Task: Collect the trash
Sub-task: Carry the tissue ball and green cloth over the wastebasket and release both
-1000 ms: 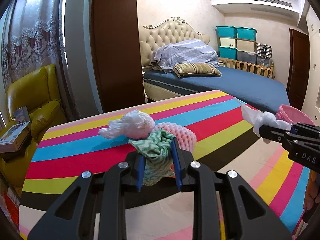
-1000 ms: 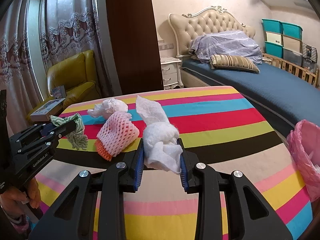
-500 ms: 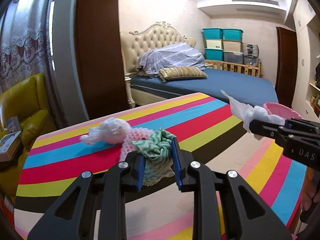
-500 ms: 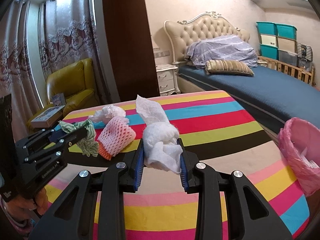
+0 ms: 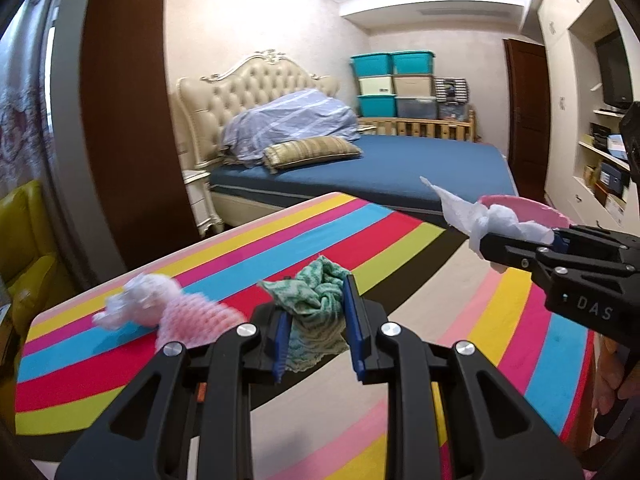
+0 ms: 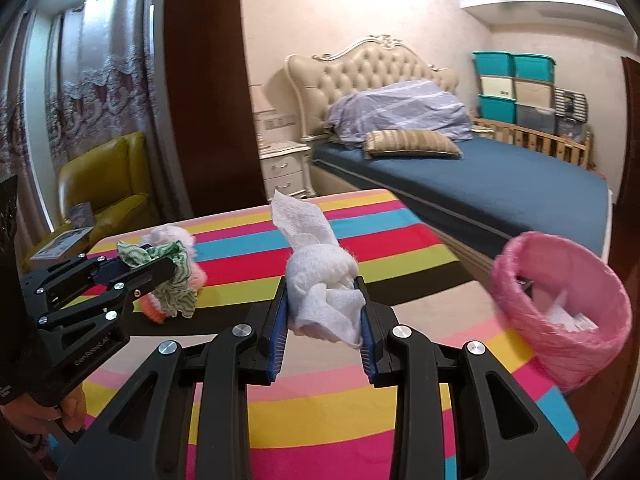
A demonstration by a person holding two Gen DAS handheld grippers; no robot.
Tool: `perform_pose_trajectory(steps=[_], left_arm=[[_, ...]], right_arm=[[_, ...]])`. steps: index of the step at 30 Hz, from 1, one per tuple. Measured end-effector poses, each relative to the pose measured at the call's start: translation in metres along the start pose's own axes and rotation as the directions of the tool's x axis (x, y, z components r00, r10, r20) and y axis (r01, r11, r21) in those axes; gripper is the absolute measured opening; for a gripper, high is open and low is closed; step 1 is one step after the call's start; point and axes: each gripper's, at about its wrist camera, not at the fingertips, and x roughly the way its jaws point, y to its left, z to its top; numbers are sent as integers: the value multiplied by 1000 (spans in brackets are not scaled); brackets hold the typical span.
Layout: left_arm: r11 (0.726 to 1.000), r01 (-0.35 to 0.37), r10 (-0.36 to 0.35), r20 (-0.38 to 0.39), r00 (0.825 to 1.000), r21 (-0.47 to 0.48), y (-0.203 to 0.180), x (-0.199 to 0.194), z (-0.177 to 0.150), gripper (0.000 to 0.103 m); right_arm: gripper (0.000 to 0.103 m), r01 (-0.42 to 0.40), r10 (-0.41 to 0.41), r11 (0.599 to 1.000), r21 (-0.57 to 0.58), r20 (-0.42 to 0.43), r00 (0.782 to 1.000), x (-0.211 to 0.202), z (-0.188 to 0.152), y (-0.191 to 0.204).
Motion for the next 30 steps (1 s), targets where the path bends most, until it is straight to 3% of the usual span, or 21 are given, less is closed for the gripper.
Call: perform_pose_trajectory(steps=[9, 19, 24, 30], left_arm=[[989, 146, -146, -7, 989, 27, -43, 34, 25, 24], [953, 284, -284, -24, 959, 107, -115, 74, 49, 25], [932, 341, -340, -30, 940, 124, -149, 95, 63, 26], [906, 398, -396, -40, 917, 146, -192, 115, 74, 27]], right_arm=[[30, 119, -120, 992, 43, 13, 993, -10, -4, -59], [30, 284, -291, 948, 145, 28, 956, -33, -10, -147], [30, 335, -345, 928, 165, 34, 938, -41, -8, -185], [31, 354, -363, 920, 169, 25, 931, -37, -7, -223]])
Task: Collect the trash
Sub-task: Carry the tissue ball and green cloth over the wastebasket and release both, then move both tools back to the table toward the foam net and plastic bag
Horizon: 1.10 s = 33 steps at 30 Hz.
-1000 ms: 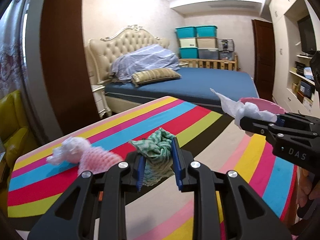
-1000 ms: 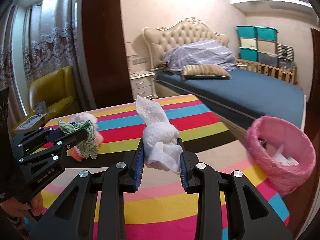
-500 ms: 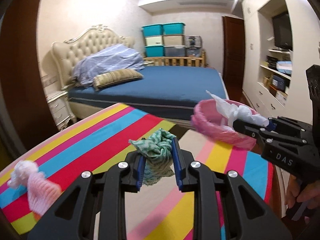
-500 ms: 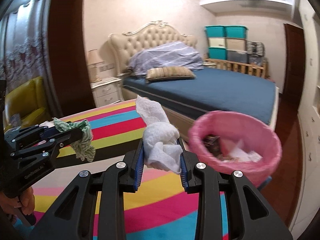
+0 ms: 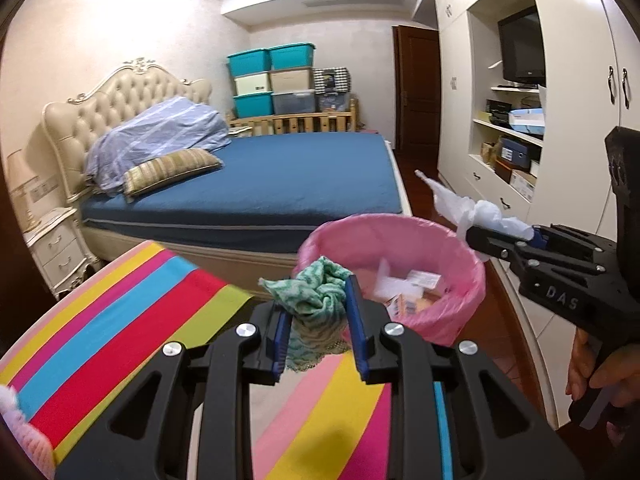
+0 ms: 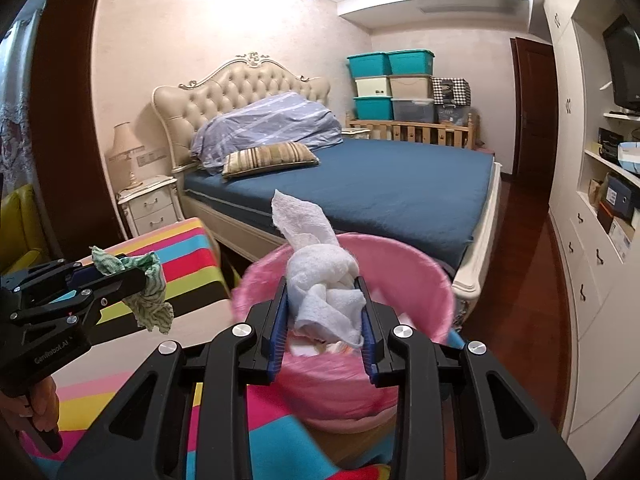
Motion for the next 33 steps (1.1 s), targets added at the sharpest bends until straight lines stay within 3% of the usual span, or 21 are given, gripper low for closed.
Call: perform_pose_trajectory(steps=[11, 13, 15, 16, 17, 23, 33], left_arm=[[998, 56, -56, 10, 998, -7, -32, 71, 41, 29], [998, 59, -58, 13, 998, -21, -32, 80, 46, 39], [999, 33, -32, 26, 999, -36, -31, 89, 51, 79], [999, 15, -13, 36, 999, -42, -31, 91, 54, 85], [999, -6, 9, 51, 999, -53, -29, 91, 55, 88], [996, -67, 69, 25, 997, -59, -14, 88, 50, 88], [985, -141, 144, 18, 989, -102, 19, 36, 24, 95]], right_arm=[[33, -11, 11, 1000, -16, 0, 1000, 47, 19, -39], [36, -26, 26, 1000, -10, 14, 1000, 56, 27, -47], [42, -22, 22, 1000, -3, 23, 999, 60, 34, -54], [56, -21, 21, 1000, 3, 32, 999, 61, 37, -57], [62, -24, 23, 1000, 20, 56, 998, 60, 40, -63], [64, -13, 9, 999, 35, 106, 994, 42, 43, -69], [64, -22, 18, 999, 42, 91, 996, 4, 21, -44]])
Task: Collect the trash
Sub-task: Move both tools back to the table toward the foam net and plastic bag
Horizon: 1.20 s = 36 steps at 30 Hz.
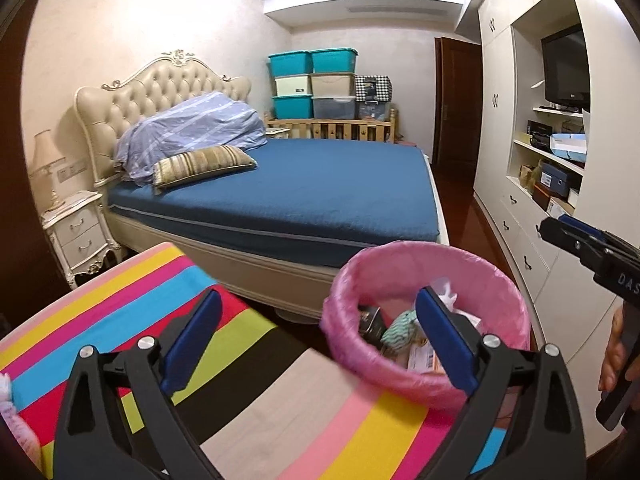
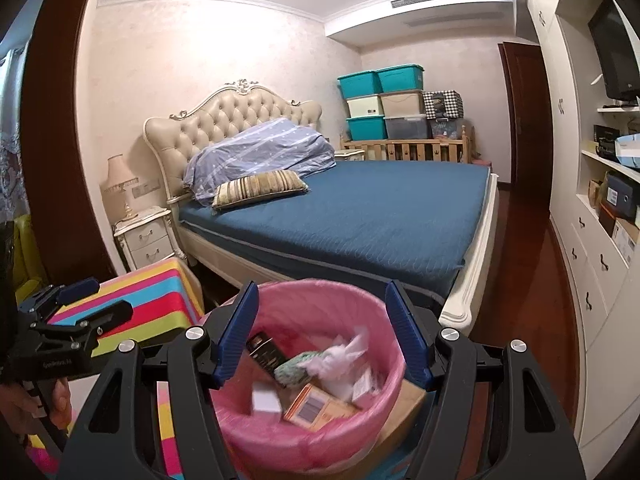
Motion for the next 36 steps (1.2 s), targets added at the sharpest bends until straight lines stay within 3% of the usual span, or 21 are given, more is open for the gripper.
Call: perform_pose_trajectory(steps=[11, 13, 21, 25, 31, 36], left_arm=[[989, -149, 148, 38, 988, 13, 48, -87, -37, 98], [984, -178, 178, 34, 983, -10, 66, -105, -48, 98], [951, -289, 293, 27, 956, -111, 135, -174, -80, 98], [919, -375, 380, 17, 925, -120, 166, -209, -99, 98], [851, -497, 501, -18, 865, -172, 222, -257, -127, 98], [771, -598, 601, -58, 797, -217, 268, -290, -150, 98]], right_arm=[[65, -79, 78, 997, -27, -23, 997, -31, -13, 68], [69, -97, 96, 995, -36, -40, 995, -32, -17, 82], [71, -208, 199, 976, -58, -142, 970, -26, -42, 166], [71, -272, 257, 960, -67, -179, 950, -24, -52, 213], [71, -379, 349, 920, -97, -233, 908, -19, -61, 288], [71, -462, 412, 878, -128, -292, 863, -16, -74, 346]])
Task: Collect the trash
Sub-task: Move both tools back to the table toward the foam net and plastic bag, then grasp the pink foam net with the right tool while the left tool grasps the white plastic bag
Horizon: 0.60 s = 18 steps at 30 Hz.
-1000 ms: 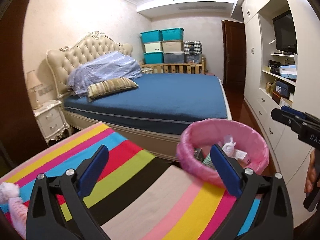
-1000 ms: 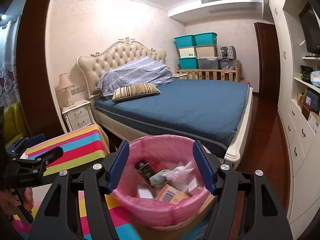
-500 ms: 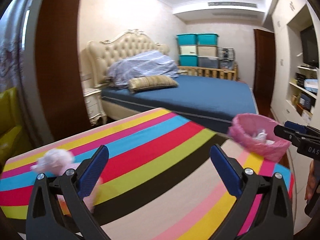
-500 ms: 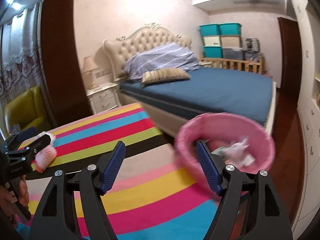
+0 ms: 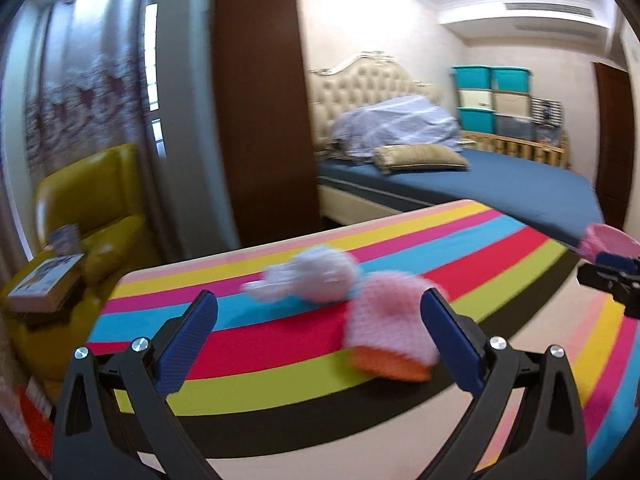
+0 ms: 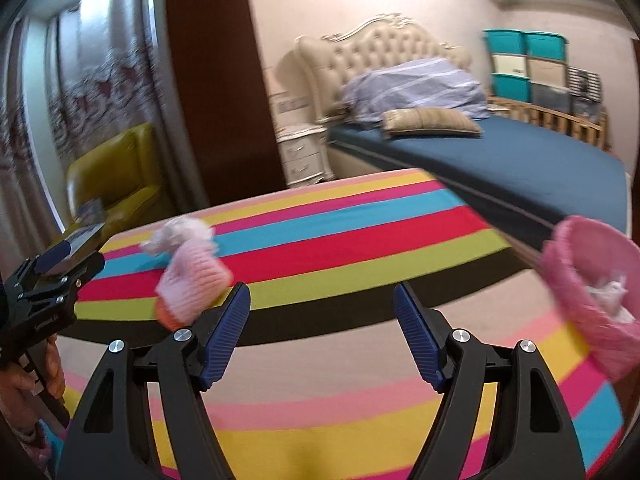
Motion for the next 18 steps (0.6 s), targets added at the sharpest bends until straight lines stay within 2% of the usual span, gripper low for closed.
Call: perform_pose_trajectory(steps=[8, 18], left_arm=[[993, -106, 105, -25, 994, -56, 59, 5, -15, 98], [991, -113, 111, -31, 993, -77, 79, 12, -20, 98]], right_arm=[[71, -80, 74, 995, -59, -100, 992, 52, 1, 63], [71, -104, 90, 994, -43, -239, 967, 112, -2, 102]])
